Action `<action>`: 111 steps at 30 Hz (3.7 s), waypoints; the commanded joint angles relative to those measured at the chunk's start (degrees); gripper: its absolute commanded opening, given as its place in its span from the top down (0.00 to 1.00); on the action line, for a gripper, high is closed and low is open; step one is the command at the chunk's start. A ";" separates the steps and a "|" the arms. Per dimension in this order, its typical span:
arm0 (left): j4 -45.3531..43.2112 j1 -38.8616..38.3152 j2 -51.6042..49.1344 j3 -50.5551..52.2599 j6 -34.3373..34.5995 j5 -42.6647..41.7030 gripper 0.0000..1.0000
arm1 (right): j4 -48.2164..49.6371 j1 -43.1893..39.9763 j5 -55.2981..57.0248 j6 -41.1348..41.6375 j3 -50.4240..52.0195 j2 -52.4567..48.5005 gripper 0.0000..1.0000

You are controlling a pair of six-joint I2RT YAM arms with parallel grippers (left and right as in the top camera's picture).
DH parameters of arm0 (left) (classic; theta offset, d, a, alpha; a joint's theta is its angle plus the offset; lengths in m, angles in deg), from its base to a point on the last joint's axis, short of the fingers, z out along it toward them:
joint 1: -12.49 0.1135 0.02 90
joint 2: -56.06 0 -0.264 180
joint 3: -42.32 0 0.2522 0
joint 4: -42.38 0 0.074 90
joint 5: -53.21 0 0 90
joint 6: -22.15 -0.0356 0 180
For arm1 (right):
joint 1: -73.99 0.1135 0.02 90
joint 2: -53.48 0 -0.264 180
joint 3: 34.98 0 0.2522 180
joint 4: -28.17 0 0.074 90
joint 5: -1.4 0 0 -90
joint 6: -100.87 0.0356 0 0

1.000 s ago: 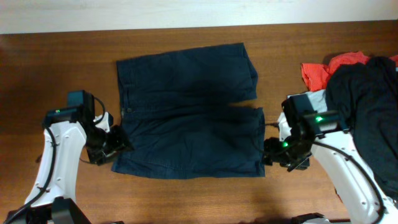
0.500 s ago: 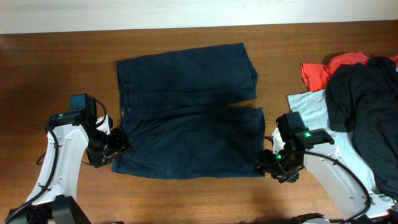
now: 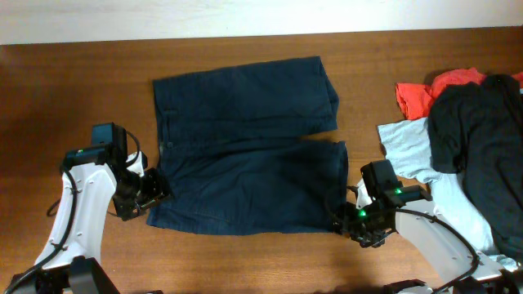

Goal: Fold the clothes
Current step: 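Lower both grippers to the bottom leg hems of the navy shorts, then grasp the left and right leg hem corners with both grippers, then lift the hems and fold them upward toward the waistband with both grippers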

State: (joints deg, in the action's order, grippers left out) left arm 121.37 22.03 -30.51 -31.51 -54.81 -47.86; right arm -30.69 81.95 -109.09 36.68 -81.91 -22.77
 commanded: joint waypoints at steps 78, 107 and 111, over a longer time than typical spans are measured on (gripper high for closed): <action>-10.75 0.00 0.55 13.14 13.09 7.50 0.52 | 5.07 -8.79 -7.19 -8.02 0.39 -11.65 0.85; -16.46 0.00 0.85 15.30 16.90 9.40 0.99 | 2.64 -8.79 -7.17 -10.03 -2.75 -11.45 0.96; -13.88 -0.02 2.93 14.23 15.37 9.42 0.99 | -1.84 -8.79 -6.32 -10.84 -7.45 -10.32 0.96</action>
State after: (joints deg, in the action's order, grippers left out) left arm 106.36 22.03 -30.16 -16.08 -37.85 -40.10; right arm -30.71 73.21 -118.01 27.21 -85.29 -33.59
